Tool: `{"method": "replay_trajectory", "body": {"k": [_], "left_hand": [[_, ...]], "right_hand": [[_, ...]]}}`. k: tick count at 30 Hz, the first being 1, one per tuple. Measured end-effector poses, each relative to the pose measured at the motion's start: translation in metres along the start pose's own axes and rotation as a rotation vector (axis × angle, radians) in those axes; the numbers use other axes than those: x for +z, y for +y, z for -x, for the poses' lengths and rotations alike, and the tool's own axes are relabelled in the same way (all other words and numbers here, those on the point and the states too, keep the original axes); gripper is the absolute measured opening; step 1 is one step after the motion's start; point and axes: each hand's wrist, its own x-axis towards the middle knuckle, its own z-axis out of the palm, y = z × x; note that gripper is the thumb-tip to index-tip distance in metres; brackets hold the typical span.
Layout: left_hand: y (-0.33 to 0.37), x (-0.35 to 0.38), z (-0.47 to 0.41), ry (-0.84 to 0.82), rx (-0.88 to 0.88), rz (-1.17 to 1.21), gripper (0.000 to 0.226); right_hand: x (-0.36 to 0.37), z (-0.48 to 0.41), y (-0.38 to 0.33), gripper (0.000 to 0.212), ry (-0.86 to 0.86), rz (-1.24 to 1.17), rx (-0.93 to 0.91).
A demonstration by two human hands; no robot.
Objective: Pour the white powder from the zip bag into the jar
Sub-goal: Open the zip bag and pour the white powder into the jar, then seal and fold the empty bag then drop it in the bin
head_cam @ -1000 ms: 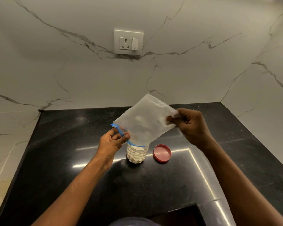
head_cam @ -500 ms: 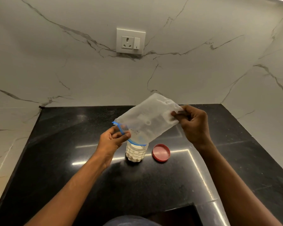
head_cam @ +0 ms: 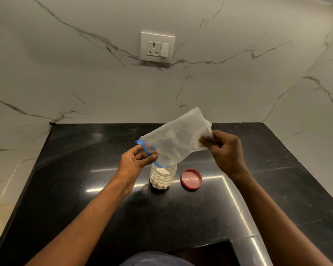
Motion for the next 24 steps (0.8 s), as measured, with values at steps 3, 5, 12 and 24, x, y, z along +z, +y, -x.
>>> {"method": "replay_trajectory", "body": {"k": [3,5,12,24], "left_hand": [[0.003,0.0,0.0,-0.003,0.016,0.002,0.042],[0.009,0.002,0.001,0.006,0.052,0.036,0.046],[0.086,0.025,-0.01,-0.053,0.337,-0.015,0.022],[0.162,0.062,-0.015,-0.192,0.784,-0.837,0.02]], "right_hand": [[-0.004,0.002,-0.001,0.004,0.066,-0.073,0.048],[-0.013,0.001,-0.001,0.01,0.13,-0.183,0.115],[-0.015,0.02,0.007,0.024,0.119,-0.521,0.354],[-0.018,0.012,-0.029,0.043,0.138,-0.391,0.203]]}}
